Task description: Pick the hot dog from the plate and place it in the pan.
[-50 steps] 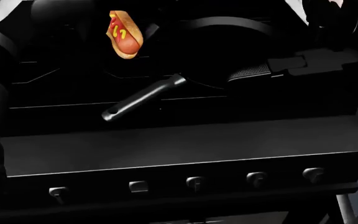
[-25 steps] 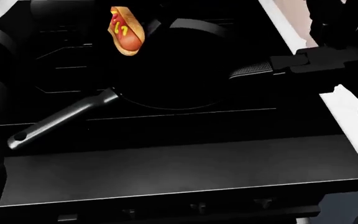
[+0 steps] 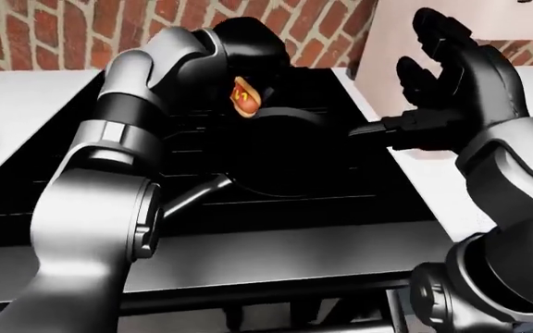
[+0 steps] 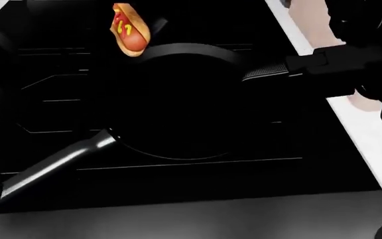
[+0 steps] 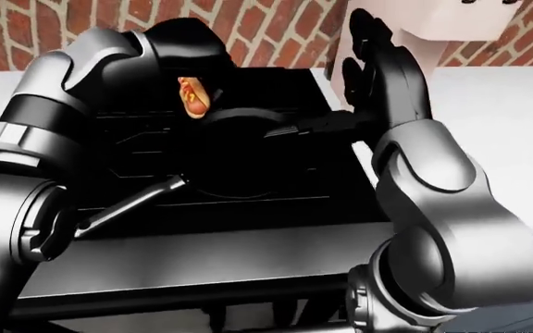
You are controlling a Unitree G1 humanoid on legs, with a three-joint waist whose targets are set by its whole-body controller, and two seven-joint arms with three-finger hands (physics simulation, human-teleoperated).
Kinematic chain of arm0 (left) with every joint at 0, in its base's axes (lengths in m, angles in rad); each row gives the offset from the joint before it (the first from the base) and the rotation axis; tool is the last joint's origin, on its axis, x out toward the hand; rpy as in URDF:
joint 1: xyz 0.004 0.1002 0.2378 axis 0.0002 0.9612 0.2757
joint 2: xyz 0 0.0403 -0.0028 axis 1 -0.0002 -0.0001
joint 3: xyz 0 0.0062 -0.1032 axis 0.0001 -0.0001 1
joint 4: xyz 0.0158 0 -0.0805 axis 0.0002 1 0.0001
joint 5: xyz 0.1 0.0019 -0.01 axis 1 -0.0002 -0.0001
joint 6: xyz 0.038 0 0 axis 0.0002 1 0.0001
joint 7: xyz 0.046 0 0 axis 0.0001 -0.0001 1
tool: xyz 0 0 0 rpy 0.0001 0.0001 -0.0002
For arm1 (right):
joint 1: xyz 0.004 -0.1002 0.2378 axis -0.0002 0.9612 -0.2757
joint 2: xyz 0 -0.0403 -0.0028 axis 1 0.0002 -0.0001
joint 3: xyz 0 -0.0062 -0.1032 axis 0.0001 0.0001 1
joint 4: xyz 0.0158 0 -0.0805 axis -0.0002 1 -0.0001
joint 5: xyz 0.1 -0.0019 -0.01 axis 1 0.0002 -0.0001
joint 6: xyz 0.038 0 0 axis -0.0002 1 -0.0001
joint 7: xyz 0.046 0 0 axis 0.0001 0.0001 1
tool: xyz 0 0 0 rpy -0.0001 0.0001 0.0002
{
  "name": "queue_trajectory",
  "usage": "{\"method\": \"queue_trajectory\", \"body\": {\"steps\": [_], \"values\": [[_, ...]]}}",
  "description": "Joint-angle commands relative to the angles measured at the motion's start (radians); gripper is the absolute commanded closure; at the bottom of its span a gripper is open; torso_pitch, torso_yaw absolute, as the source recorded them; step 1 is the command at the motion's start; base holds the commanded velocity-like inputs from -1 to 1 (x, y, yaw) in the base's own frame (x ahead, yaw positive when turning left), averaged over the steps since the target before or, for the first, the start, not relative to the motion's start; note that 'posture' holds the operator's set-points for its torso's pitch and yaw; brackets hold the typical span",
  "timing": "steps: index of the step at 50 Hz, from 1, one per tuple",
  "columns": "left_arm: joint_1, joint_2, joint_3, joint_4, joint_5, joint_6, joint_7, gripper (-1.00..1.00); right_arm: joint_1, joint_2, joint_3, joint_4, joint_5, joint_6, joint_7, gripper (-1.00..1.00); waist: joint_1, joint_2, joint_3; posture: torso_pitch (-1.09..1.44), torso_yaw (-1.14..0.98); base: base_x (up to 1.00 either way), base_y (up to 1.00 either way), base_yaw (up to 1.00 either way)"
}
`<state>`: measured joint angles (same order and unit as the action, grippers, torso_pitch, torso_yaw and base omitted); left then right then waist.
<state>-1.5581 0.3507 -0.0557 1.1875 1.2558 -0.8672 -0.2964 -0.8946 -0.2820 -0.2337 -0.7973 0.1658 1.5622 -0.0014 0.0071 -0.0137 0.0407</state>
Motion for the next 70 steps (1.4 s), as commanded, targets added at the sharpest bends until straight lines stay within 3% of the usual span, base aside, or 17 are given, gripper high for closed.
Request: {"method": "queue_trajectory", "body": {"steps": [1,2,3,4,6,10,12,19,33,40,50,62,70], "values": [[-0.037,0.000,0.013,-0.033,-0.025,0.009,0.017,1.00,-0.016,-0.007,-0.006,-0.004,-0.011,-0.017,-0.009,-1.00,0.005,-0.010,-0.007,0.00,0.00,0.00,0.00,0.00],[-0.038,-0.002,0.016,-0.034,-0.030,0.011,0.013,1.00,-0.018,-0.008,-0.006,-0.005,-0.012,-0.016,-0.009,-1.00,0.010,-0.052,-0.012,0.00,0.00,0.00,0.00,0.00],[-0.042,-0.004,0.017,-0.037,-0.034,0.012,0.007,1.00,-0.019,-0.011,-0.006,-0.004,-0.012,-0.014,-0.009,-1.00,0.026,-0.057,-0.020,0.00,0.00,0.00,0.00,0.00],[-0.044,-0.004,0.018,-0.038,-0.037,0.013,0.003,1.00,-0.020,-0.013,-0.008,-0.003,-0.013,-0.013,-0.008,-1.00,0.014,-0.040,0.004,0.00,0.00,0.00,0.00,0.00],[-0.050,-0.007,0.021,-0.042,-0.046,0.015,-0.008,1.00,-0.021,-0.019,-0.012,-0.002,-0.016,-0.009,-0.007,-1.00,0.011,-0.029,0.001,0.00,0.00,0.00,0.00,0.00],[-0.046,-0.014,0.022,-0.058,-0.061,0.017,-0.028,1.00,-0.017,-0.025,-0.016,-0.004,-0.019,-0.008,-0.004,-1.00,0.004,0.027,-0.002,0.00,0.00,0.00,0.00,0.00],[-0.042,-0.020,0.028,-0.080,-0.080,0.020,-0.061,1.00,-0.018,-0.027,-0.018,-0.006,-0.020,-0.001,-0.003,-1.00,-0.001,0.011,-0.001,0.00,0.00,0.00,0.00,0.00],[-0.031,-0.019,0.030,-0.123,-0.114,0.025,-0.122,1.00,-0.025,-0.049,-0.033,-0.002,-0.026,0.007,0.011,-1.00,0.006,-0.010,-0.012,0.00,0.00,0.00,0.00,0.00],[0.031,-0.056,0.042,-0.285,-0.232,0.057,-0.294,1.00,-0.015,-0.102,-0.069,0.009,-0.039,0.009,0.038,-1.00,0.013,-0.017,-0.013,0.00,0.00,0.00,0.00,0.00],[0.106,-0.078,0.052,-0.444,-0.322,0.097,-0.443,1.00,-0.003,-0.104,-0.072,0.009,-0.043,-0.001,0.045,-1.00,0.012,-0.016,-0.010,0.00,0.00,0.00,0.00,0.00],[0.207,-0.108,0.056,-0.696,-0.513,0.210,-0.728,1.00,-0.019,-0.097,-0.063,0.006,-0.053,0.013,0.045,-1.00,0.016,-0.017,-0.003,0.00,0.00,0.00,0.00,0.00],[0.240,-0.143,0.034,-0.756,-0.531,0.214,-0.767,1.00,-0.012,-0.100,-0.077,-0.010,-0.056,0.022,0.056,-1.00,0.023,-0.024,0.001,0.00,0.00,0.00,0.00,0.00],[0.238,-0.164,0.024,-0.729,-0.481,0.192,-0.707,1.00,0.001,-0.102,-0.084,-0.016,-0.060,0.018,0.064,-1.00,0.025,-0.028,0.000,0.00,0.00,0.00,0.00,0.00]]}}
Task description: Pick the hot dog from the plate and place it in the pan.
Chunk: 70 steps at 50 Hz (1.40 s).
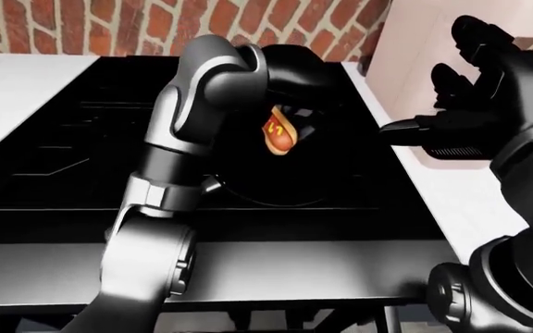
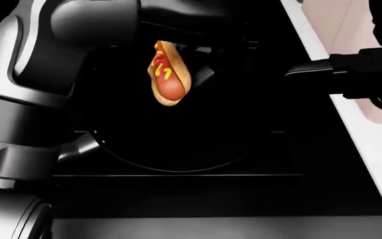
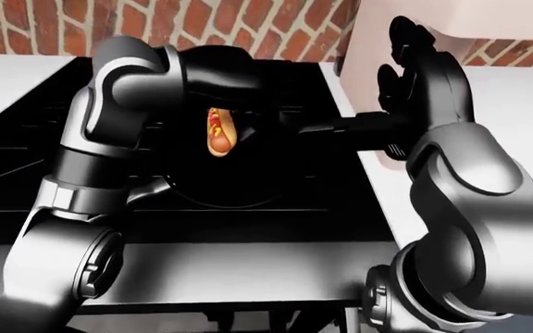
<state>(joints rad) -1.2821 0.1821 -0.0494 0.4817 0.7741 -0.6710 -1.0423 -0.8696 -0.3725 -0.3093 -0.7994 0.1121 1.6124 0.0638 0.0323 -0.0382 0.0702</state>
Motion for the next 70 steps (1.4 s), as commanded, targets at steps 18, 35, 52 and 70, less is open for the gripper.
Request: {"method": "queue_trajectory", "body": {"steps": [18,35,52,70], "values": [[-0.048,-0.018,0.004,0.126,0.115,-0.061,0.230,1.00,-0.004,-0.009,-0.024,-0.037,-0.011,-0.028,0.010,-1.00,-0.003,-0.004,-0.036,0.00,0.00,0.00,0.00,0.00],[-0.014,-0.031,-0.003,0.126,0.155,-0.076,0.245,1.00,0.019,-0.008,-0.042,-0.057,-0.013,-0.025,0.021,-1.00,-0.006,-0.003,-0.041,0.00,0.00,0.00,0.00,0.00],[0.049,-0.037,-0.002,0.042,0.138,-0.054,0.188,1.00,0.027,0.001,-0.036,-0.062,-0.015,-0.030,0.017,-1.00,-0.005,-0.001,-0.040,0.00,0.00,0.00,0.00,0.00],[0.086,-0.057,-0.013,0.043,0.173,-0.059,0.219,1.00,0.042,0.007,-0.044,-0.077,-0.020,-0.027,0.021,-1.00,-0.004,-0.002,-0.041,0.00,0.00,0.00,0.00,0.00]]}}
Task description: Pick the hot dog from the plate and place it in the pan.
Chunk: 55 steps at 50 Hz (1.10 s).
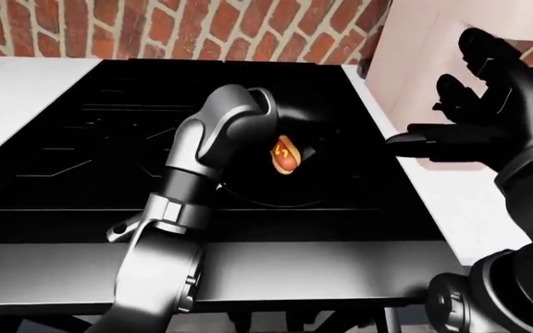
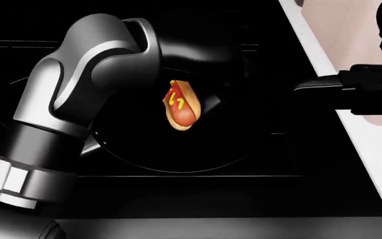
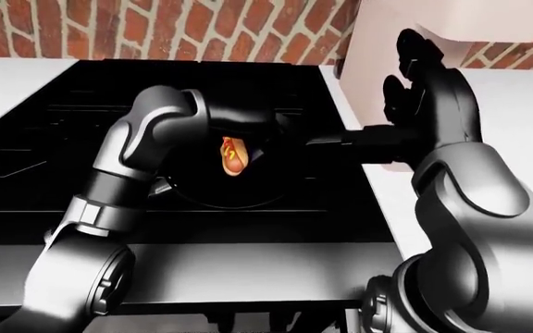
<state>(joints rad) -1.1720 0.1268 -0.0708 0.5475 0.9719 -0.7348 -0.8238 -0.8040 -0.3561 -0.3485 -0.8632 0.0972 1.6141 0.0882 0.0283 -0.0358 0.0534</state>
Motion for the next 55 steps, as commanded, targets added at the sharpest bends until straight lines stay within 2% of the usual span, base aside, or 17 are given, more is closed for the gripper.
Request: {"method": "queue_trajectory", "body": {"steps": [1,4,6,10,11,15,16,23,29,33,34,35,46,52,55], "values": [[-0.020,-0.003,0.009,-0.027,-0.027,0.005,-0.003,1.00,-0.021,-0.008,-0.005,-0.014,-0.005,-0.030,-0.003,-1.00,0.000,-0.004,-0.024,0.00,0.00,0.00,0.00,0.00],[-0.013,-0.004,0.011,-0.043,-0.035,0.011,-0.020,1.00,-0.024,-0.010,-0.006,-0.017,-0.005,-0.024,-0.002,-1.00,0.000,-0.004,-0.026,0.00,0.00,0.00,0.00,0.00],[-0.008,-0.005,0.010,-0.052,-0.039,0.015,-0.029,0.78,-0.023,-0.009,-0.005,-0.019,-0.006,-0.023,-0.002,-1.00,0.000,-0.003,-0.026,0.00,0.00,0.00,0.00,0.00],[-0.010,-0.003,0.011,-0.055,-0.044,0.019,-0.039,0.69,-0.028,-0.011,-0.005,-0.016,-0.007,-0.023,-0.001,-1.00,0.000,-0.003,-0.026,0.00,0.00,0.00,0.00,0.00],[-0.007,-0.005,0.011,-0.060,-0.047,0.022,-0.043,0.58,-0.029,-0.010,-0.004,-0.016,-0.008,-0.021,-0.001,-1.00,0.000,-0.003,-0.026,0.00,0.00,0.00,0.00,0.00],[-0.013,-0.002,0.012,-0.051,-0.047,0.022,-0.040,0.45,-0.022,-0.007,-0.002,-0.010,-0.009,-0.034,0.000,-1.00,0.000,-0.003,-0.026,0.00,0.00,0.00,0.00,0.00],[-0.012,-0.001,0.012,-0.051,-0.046,0.022,-0.039,0.29,-0.021,-0.006,-0.002,-0.008,-0.009,-0.036,-0.001,-1.00,0.000,-0.003,-0.026,0.00,0.00,0.00,0.00,0.00],[-0.003,0.000,0.011,-0.061,-0.055,0.023,-0.060,0.33,-0.023,-0.006,-0.003,-0.013,-0.009,-0.029,-0.002,-1.00,0.000,-0.003,-0.025,0.00,0.00,0.00,0.00,0.00],[-0.007,0.005,0.014,-0.063,-0.061,0.025,-0.072,0.24,-0.012,-0.001,-0.002,-0.017,-0.008,-0.036,-0.005,-1.00,0.000,-0.003,-0.025,0.00,0.00,0.00,0.00,0.00],[-0.010,0.008,0.017,-0.066,-0.065,0.029,-0.079,0.08,-0.007,0.001,-0.001,-0.017,-0.008,-0.041,-0.005,-1.00,0.000,-0.003,-0.025,0.00,0.00,0.00,0.00,0.00],[-0.014,0.010,0.018,-0.068,-0.068,0.032,-0.084,-0.09,-0.007,0.002,0.000,-0.019,-0.008,-0.039,-0.006,-1.00,0.000,-0.003,-0.025,0.00,0.00,0.00,0.00,0.00],[-0.017,0.013,0.019,-0.065,-0.067,0.031,-0.083,-0.12,-0.007,0.002,-0.001,-0.019,-0.007,-0.038,-0.006,-1.00,0.000,-0.003,-0.026,0.00,0.00,0.00,0.00,0.00],[-0.052,0.029,0.026,-0.044,-0.072,0.034,-0.086,-0.26,-0.011,0.005,-0.001,-0.024,-0.008,-0.030,-0.007,-1.00,-0.001,-0.003,-0.025,0.00,0.00,0.00,0.00,0.00],[-0.095,0.046,0.033,-0.001,-0.072,0.038,-0.067,-0.62,-0.028,0.000,0.003,-0.019,-0.010,-0.022,-0.007,-1.00,-0.002,-0.003,-0.025,0.00,0.00,0.00,0.00,0.00],[-0.113,0.056,0.039,0.012,-0.078,0.046,-0.068,-0.95,-0.041,-0.010,0.008,-0.005,-0.010,-0.024,-0.004,-1.00,-0.002,-0.002,-0.025,0.00,0.00,0.00,0.00,0.00]]}}
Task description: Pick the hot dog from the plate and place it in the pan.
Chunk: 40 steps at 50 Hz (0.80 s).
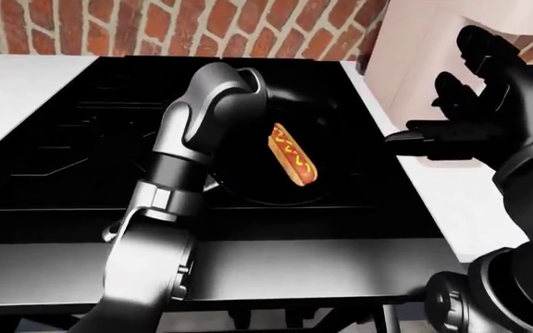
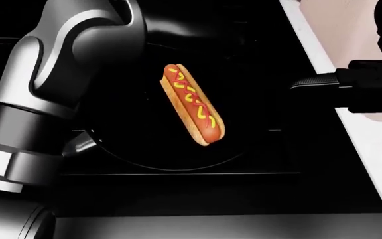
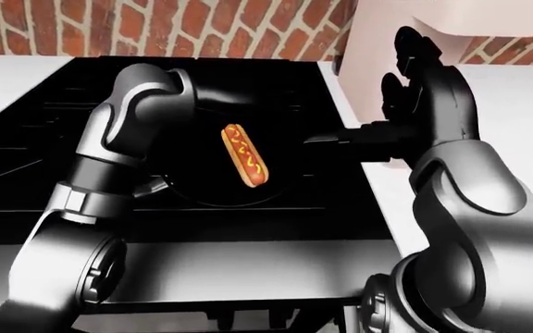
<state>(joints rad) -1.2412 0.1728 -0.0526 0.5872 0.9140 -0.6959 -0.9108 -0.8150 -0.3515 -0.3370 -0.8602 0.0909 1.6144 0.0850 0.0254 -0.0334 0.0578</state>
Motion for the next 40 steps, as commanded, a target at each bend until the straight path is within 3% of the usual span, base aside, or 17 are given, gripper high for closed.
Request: {"method": "queue_trajectory", "body": {"steps": [1,14,18,26,31,40], "values": [[-0.049,0.013,0.022,-0.026,-0.021,0.014,0.018,-1.00,-0.039,-0.019,0.000,-0.003,-0.003,-0.019,0.000,-1.00,0.001,-0.004,-0.029,0.00,0.00,0.00,0.00,0.00],[-0.096,0.067,0.061,-0.147,-0.110,0.242,-0.163,-1.00,-0.149,-0.053,0.049,0.096,-0.005,-0.020,0.006,-1.00,-0.001,0.001,-0.023,0.00,0.00,0.00,0.00,0.00],[-0.088,0.102,0.083,-0.227,-0.127,0.364,-0.224,-1.00,-0.196,-0.057,0.075,0.157,-0.003,-0.045,0.004,-1.00,-0.002,0.005,-0.020,0.00,0.00,0.00,0.00,0.00],[-0.027,0.183,0.130,-0.531,-0.122,0.728,-0.384,-1.00,-0.316,-0.074,0.114,0.280,0.007,-0.078,0.003,-1.00,-0.008,0.015,-0.013,0.00,0.00,0.00,0.00,0.00],[0.076,0.180,0.146,-0.712,-0.103,0.907,-0.359,-1.00,-0.353,-0.092,0.123,0.312,0.015,-0.082,0.016,-1.00,-0.007,0.018,-0.008,0.00,0.00,0.00,0.00,0.00],[0.056,0.180,0.154,-0.846,-0.058,1.291,-0.363,-1.00,-0.418,-0.121,0.148,0.353,0.007,-0.070,0.029,-1.00,-0.007,0.015,-0.004,0.00,0.00,0.00,0.00,0.00]]}}
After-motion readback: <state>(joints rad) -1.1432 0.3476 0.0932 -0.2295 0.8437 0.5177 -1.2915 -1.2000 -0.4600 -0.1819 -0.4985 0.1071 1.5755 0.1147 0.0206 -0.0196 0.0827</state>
